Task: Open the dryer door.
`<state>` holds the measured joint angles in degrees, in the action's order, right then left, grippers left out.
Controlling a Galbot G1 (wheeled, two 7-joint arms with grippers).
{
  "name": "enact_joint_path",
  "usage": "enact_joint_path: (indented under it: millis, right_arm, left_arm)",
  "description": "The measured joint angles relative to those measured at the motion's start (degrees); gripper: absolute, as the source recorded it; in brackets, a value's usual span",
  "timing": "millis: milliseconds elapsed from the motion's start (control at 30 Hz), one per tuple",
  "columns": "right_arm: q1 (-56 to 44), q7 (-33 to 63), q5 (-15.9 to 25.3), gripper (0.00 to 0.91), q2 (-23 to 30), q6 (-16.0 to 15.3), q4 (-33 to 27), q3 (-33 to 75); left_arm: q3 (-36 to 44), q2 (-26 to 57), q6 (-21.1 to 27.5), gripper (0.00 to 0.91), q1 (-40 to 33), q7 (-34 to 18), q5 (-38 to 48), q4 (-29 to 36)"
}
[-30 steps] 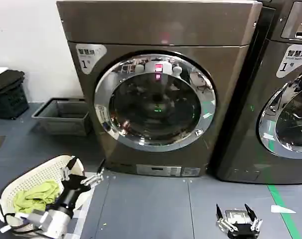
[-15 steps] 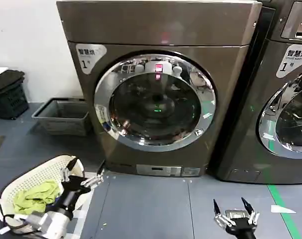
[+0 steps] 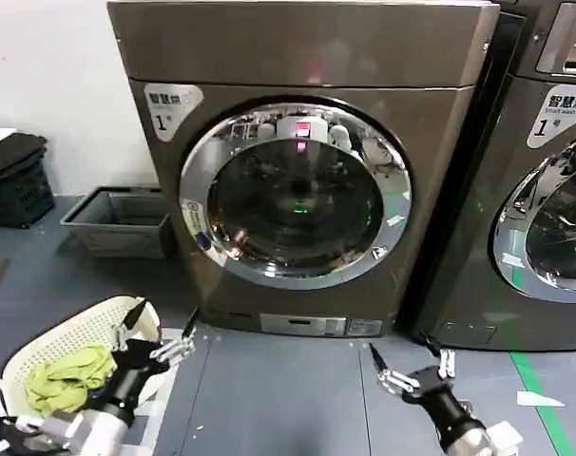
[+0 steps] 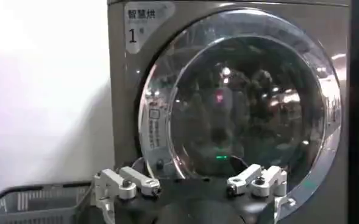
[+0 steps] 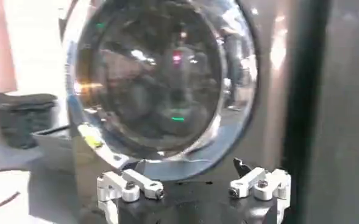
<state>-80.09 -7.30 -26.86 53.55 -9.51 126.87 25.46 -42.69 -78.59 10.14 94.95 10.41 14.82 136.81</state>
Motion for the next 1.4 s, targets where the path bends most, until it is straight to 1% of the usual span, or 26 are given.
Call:
enact_joint_path:
  millis: [200,333,567,833,1167,1400]
  right_arm:
    - [7.7,-0.6,-4.9,0.907,-4.8,0.0,-3.1,-4.9]
    - [13.1,-0.6,-7.3,0.907,-7.6,0.4,-4.9,-8.6]
    - [24.2,0.2,-11.5,0.907,-10.1,1.6,-8.4,-17.0]
    - [36.8,3.0,-14.8,0.907,-9.1,1.3,-12.9,-28.6]
    - [48.8,6.2,-16.3,0.907,-4.8,1.0,-18.7,-39.0]
    - [54.4,7.3,-17.1,0.907,-2.1,0.4,-22.7,-44.0]
  left_arm:
    - [-0.3,-0.1,-0.2,0.907,1.1,0.0,-0.3,0.5]
    - [-0.3,-0.4,-0.2,0.907,1.2,0.0,-0.5,0.7]
    - [-0.3,-0.4,-0.3,0.907,1.6,0.0,-0.6,1.2]
    - [-0.4,-0.5,-0.3,0.907,2.1,0.1,-0.6,1.6]
    - [-0.5,-0.6,-0.3,0.907,2.1,0.1,-0.7,1.7]
    - [-0.6,-0.6,-0.3,0.907,2.0,0.1,-0.7,1.6]
